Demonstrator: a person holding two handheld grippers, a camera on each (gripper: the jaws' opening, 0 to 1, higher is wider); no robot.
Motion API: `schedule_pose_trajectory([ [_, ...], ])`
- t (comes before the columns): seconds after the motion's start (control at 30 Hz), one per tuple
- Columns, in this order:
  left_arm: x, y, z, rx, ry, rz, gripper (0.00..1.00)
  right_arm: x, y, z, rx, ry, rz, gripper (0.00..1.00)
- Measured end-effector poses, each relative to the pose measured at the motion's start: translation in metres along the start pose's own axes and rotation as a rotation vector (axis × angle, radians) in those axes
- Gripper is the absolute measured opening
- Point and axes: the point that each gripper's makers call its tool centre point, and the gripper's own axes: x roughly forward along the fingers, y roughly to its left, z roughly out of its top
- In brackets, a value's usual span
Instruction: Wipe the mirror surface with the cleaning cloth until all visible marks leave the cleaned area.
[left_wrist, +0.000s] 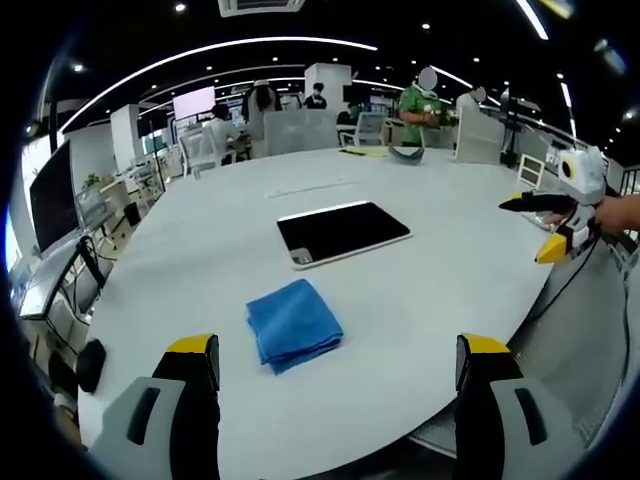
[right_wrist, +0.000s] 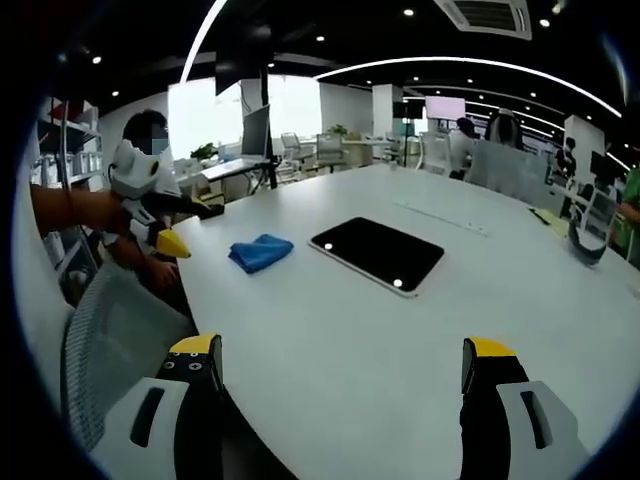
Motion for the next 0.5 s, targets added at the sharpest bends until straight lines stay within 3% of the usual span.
schedule_pose_trajectory([
  [0.1, 0.0, -0.003, -0.001, -0.021, -0.025, -0.001, 0.99, -0.001, -0.002, 0.002, -0.018, 0.014, 0.006, 1.0],
  [0.33, 0.003, -0.008, -0.007, -0.03, -0.035, 0.006, 0.99, -0.003, -0.009, 0.009, -0.002, 0.002, 0.0, 1.0],
  [0.5, 0.004, -0.01, -0.01, -0.008, -0.028, 0.0, 0.99, -0.002, -0.004, 0.009, -0.01, 0.007, 0.003, 1.0],
])
